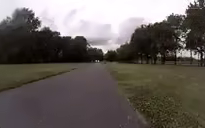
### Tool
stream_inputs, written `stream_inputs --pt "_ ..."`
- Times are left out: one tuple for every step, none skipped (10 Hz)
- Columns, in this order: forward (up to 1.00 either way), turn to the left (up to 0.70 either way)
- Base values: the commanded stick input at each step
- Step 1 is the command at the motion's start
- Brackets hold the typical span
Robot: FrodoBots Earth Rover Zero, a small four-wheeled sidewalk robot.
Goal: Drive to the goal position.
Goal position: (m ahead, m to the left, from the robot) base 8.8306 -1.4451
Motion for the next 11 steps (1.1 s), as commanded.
stream_inputs --pt "0.70 0.00" --pt "0.70 0.00" --pt "0.70 0.00" --pt "0.70 0.00" --pt "0.70 0.00" --pt "0.70 0.00" --pt "0.70 0.00" --pt "0.70 0.00" --pt "0.70 0.00" --pt "0.70 0.00" --pt "0.70 0.00"
